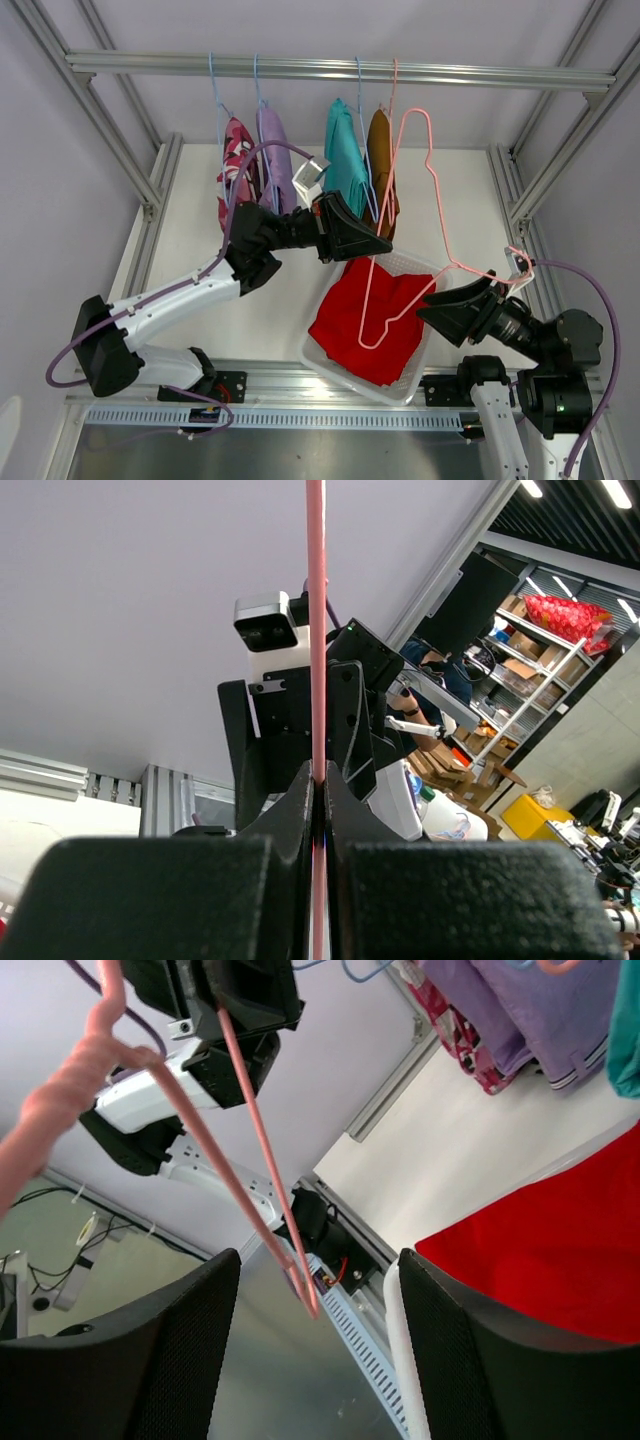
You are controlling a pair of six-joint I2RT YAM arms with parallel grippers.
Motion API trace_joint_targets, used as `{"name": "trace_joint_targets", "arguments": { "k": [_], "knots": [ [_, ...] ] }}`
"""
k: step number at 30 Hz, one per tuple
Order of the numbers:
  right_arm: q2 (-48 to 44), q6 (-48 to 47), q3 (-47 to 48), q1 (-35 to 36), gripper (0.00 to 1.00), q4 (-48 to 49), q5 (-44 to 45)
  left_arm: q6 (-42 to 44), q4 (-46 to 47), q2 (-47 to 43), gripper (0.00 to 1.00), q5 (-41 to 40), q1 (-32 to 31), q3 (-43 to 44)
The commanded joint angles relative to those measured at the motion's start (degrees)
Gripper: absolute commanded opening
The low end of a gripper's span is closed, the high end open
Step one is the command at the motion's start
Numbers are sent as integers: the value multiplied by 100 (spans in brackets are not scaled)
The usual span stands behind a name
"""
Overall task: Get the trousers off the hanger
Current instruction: Place the hanger at the clothesline.
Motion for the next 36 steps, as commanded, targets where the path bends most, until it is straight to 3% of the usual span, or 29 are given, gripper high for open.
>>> {"name": "trace_joint_targets", "arguments": {
  "k": [1,10,17,24,30,36],
  "knots": [
    [144,-50,-53,-20,70,-94,328,103,40,-304,1,-21,49,7],
    [487,-288,-484,-12,81,-499,1330,410,-882,-823,1,23,49,244],
    [1057,-217,-1028,-12,92,-68,1419,717,-1647,-1069,0,67,23,508],
    [1367,-559,-1257,-20,94,-270,1753,1034,-2289,-1201,0,41,23,745],
    [656,-683,-942,-20,92,-227,1736,1219,-2702,-1306,0,-117,23,842],
    [-820,177,-1098,-12,91,1293,989,1053,-2607,-1421,0,-521,23,728]
  ]
}}
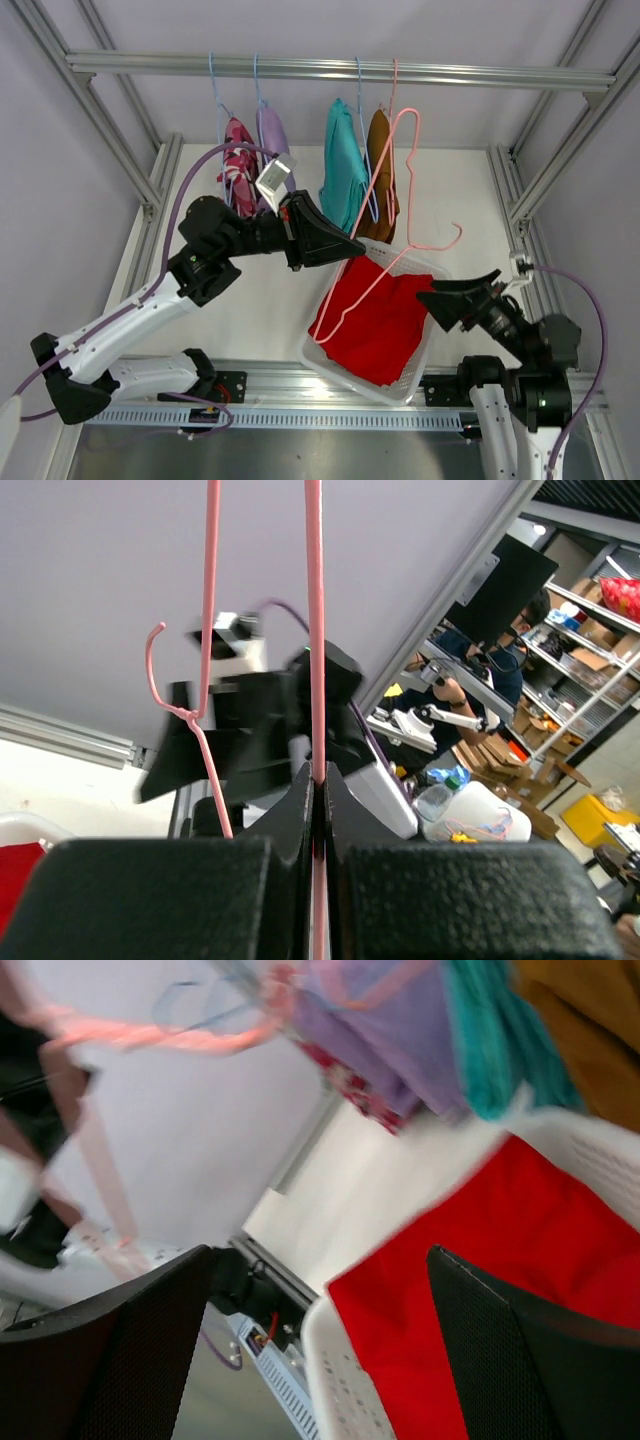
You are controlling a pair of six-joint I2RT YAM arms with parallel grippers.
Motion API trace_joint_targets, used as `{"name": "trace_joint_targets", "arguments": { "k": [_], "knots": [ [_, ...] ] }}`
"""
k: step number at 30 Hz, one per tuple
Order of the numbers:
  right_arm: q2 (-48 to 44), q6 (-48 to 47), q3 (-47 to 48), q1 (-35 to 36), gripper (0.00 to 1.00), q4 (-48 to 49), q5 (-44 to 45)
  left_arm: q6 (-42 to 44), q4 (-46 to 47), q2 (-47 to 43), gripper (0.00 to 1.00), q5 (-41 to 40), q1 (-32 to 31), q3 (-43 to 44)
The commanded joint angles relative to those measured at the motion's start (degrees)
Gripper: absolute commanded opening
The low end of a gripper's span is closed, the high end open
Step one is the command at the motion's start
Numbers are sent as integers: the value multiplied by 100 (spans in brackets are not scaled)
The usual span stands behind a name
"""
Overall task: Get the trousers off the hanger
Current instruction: Place the hanger at the clothesline.
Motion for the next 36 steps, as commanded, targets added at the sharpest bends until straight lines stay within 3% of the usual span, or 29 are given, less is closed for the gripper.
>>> {"name": "trace_joint_targets", "arguments": {
  "k": [1,6,11,22,28,36],
  "knots": [
    [-631,545,-23,-20,91,1228,-556,-69,172,-192,0,-334,18,136],
    [-808,1028,-454,-20,90,1915,-848,-210,374,-175,0,-448,18,101],
    [-817,2224,-1156,-20,88,3950,-1042,-333,603,-122,0,-501,18,83],
    [-431,2734,-1404,366,87,5606,-646,-807,1297,176,0,-641,-17,-40],
    [70,2516,-1325,831,85,5923,-321,-860,1429,493,0,-712,-140,65],
    [974,892,-1044,2779,84,5397,714,-817,1377,695,1,-729,-254,338]
  ]
}}
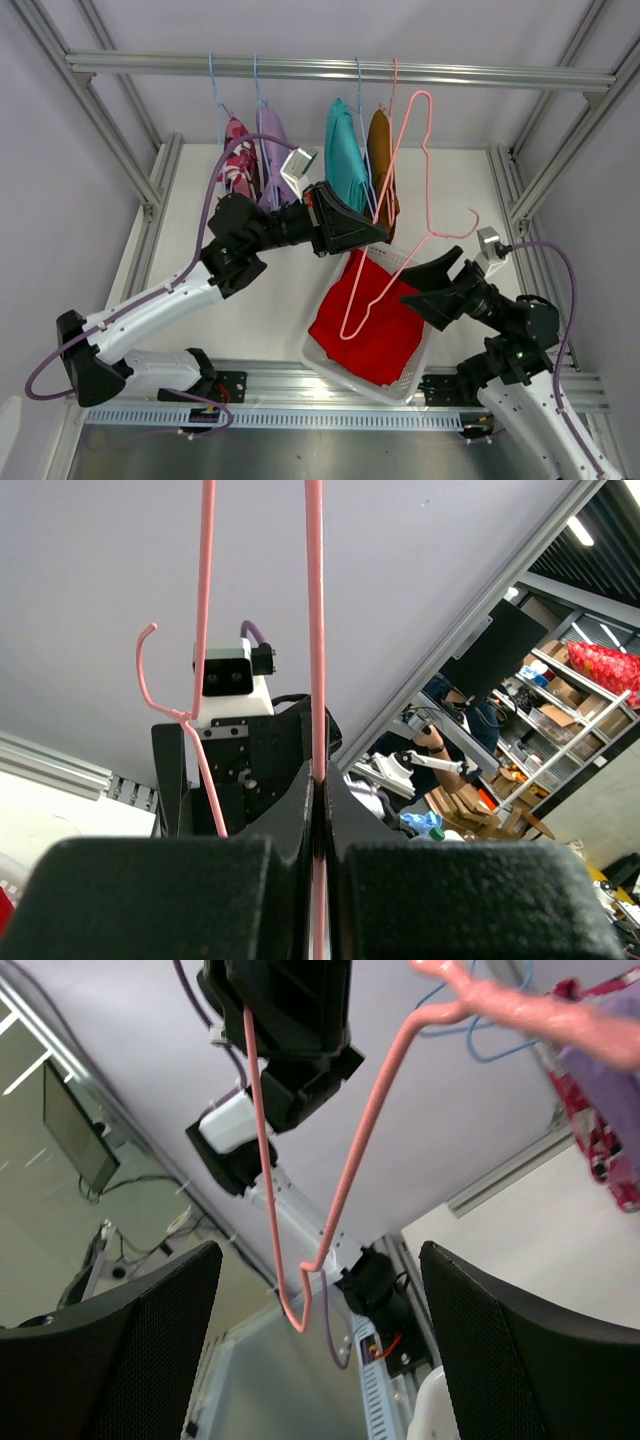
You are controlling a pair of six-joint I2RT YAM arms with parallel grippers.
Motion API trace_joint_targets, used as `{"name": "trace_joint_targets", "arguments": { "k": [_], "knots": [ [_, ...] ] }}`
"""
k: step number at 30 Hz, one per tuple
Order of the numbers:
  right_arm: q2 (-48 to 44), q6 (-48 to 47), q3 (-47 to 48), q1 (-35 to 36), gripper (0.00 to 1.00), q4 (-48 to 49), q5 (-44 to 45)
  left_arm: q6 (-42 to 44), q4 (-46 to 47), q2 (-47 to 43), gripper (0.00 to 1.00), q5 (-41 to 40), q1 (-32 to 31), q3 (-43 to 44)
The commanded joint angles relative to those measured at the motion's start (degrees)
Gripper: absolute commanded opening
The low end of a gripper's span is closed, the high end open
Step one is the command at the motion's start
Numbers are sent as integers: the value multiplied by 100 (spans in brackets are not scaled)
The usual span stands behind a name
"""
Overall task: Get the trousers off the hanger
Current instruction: Place the hanger at the clothesline.
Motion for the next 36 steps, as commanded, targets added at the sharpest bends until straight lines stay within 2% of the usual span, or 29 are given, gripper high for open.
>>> {"name": "trace_joint_targets", "arguments": {
  "k": [1,6,8,14,21,24,25,27,28,31,36],
  "knots": [
    [318,-1147,313,898,84,-94,847,-56,314,-2,0,-85,-58,355],
    [547,-1878,410,2172,80,-305,1655,-3,209,25,1,-85,-75,443],
    [529,-2106,445,2385,79,-420,1876,14,183,25,1,-93,-75,434],
    [678,-2178,349,2631,73,-60,2079,-29,244,68,0,-120,-102,443],
    [802,-2142,287,2763,59,388,2105,14,209,33,1,-155,-110,364],
    [776,-2142,313,2799,44,380,2096,6,226,33,1,-155,-110,338],
    [767,-2160,314,2807,34,345,2096,14,218,33,0,-146,-110,338],
    [706,-2169,322,2816,23,257,2105,41,200,25,1,-155,-110,338],
    [696,-2160,322,2834,14,248,2105,50,183,16,0,-155,-110,320],
    [635,-2169,340,2860,0,169,2105,146,86,-2,0,-190,-102,303],
    [442,-2248,445,2878,0,-234,2175,453,-291,-247,0,-366,-58,110]
  ]
}}
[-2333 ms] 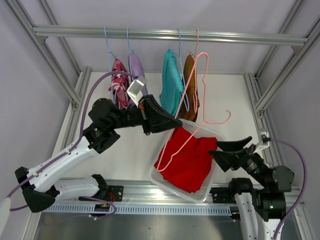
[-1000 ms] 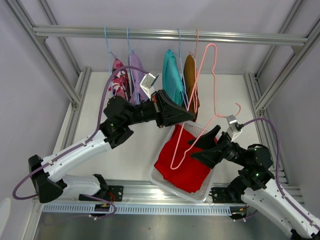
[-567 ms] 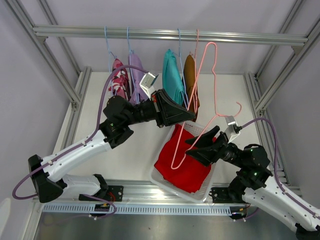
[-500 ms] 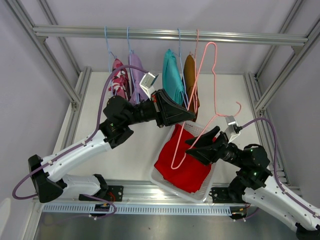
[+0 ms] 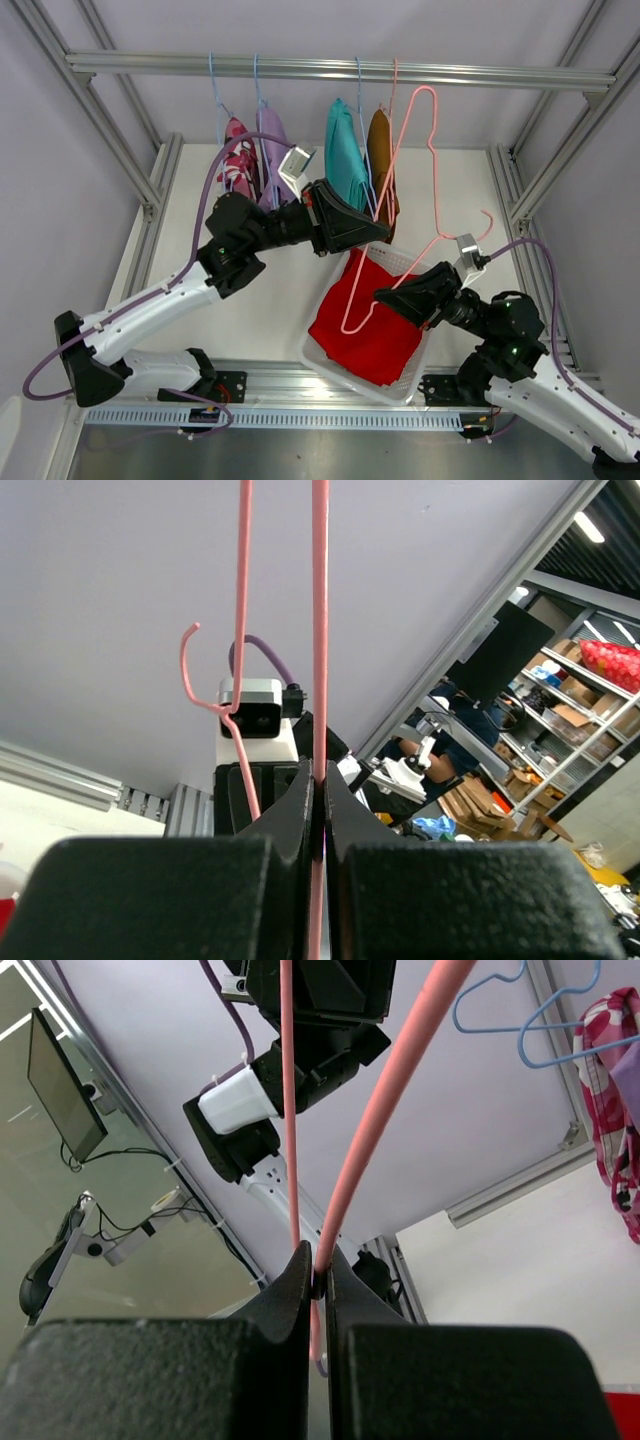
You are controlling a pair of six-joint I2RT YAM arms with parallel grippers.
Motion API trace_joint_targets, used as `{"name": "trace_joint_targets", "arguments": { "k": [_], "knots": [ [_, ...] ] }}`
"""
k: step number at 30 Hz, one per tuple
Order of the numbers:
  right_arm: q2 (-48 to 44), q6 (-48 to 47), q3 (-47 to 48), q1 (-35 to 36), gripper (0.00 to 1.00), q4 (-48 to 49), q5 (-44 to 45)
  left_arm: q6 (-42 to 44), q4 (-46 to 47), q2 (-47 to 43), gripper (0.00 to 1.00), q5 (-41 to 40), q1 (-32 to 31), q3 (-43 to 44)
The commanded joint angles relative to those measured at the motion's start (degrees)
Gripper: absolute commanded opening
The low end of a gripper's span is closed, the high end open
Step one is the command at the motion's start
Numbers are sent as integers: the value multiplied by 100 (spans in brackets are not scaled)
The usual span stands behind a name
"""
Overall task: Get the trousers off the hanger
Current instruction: Place the hanger at the clothesline.
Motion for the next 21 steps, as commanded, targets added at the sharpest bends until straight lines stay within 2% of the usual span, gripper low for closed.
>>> {"name": "trace_joint_targets", "arguments": {
  "k": [1,4,6,8,13,17,21],
  "knots": [
    [-247,-254,351,65,0,-119,90,296,-261,-287,0,-265,12,-107],
    [-361,-377,562,65,0,-515,99,612,-761,-480,2,-546,4,-160],
    [-441,-473,703,65,0,-900,170,920,-1069,-594,16,-800,4,-186],
    [-432,-553,914,65,0,-1252,161,1210,-1474,-761,17,-1046,-5,-187],
    [-414,-764,1230,65,0,-1781,161,1544,-2212,-1034,9,-1469,-5,-195],
    [-406,-826,1397,74,0,-2114,187,1615,-2371,-1122,3,-1584,-5,-301],
    [-353,-808,1468,65,0,-2247,152,1589,-2319,-1140,2,-1610,-5,-433]
  ]
}}
